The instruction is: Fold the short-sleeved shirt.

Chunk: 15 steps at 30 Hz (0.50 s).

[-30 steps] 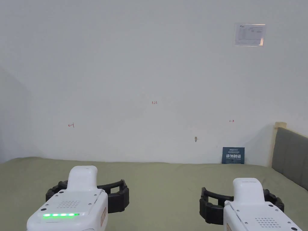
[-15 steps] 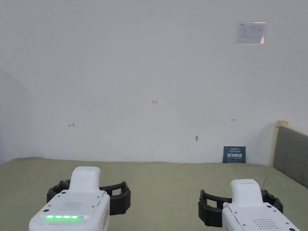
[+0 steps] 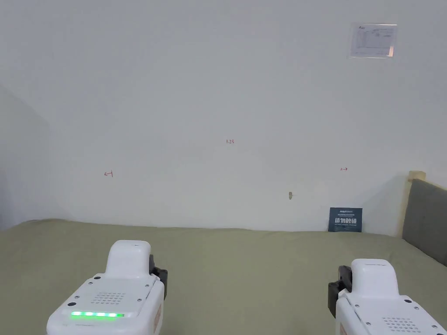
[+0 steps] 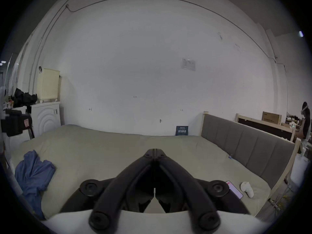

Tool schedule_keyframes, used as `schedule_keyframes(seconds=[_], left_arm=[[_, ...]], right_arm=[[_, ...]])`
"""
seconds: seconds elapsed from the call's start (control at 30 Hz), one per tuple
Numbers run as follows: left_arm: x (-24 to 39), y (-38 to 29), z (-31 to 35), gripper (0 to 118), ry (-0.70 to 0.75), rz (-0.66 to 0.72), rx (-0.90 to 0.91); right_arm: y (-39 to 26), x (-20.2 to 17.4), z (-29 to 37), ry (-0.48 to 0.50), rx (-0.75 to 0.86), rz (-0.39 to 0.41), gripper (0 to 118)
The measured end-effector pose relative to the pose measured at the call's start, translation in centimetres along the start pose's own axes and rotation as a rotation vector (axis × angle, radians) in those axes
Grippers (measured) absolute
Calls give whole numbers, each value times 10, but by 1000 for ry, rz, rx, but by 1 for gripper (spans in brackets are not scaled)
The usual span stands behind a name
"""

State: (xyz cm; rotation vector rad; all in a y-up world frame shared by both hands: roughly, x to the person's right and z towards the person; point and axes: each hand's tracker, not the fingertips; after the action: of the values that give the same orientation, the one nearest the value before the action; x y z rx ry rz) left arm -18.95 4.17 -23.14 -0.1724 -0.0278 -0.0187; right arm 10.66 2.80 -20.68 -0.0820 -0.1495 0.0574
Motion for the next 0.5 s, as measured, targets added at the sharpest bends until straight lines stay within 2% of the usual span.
schedule_keyframes(seconds=[0.1,0.33,0.43,0.5], left_arm=[[0,0,-3,0,-5,-6,-10],[-10,-6,-9,0,-1,-2,-39],[-35,-8,-6,0,33,17,-53],[-63,-10,-2,0,100,42,-63]], right_arm=[[-2,0,2,-18,-1,28,0],[-5,-2,2,-5,-17,32,0],[-7,-19,-5,28,-30,43,0],[-8,-41,-13,85,-32,49,0]])
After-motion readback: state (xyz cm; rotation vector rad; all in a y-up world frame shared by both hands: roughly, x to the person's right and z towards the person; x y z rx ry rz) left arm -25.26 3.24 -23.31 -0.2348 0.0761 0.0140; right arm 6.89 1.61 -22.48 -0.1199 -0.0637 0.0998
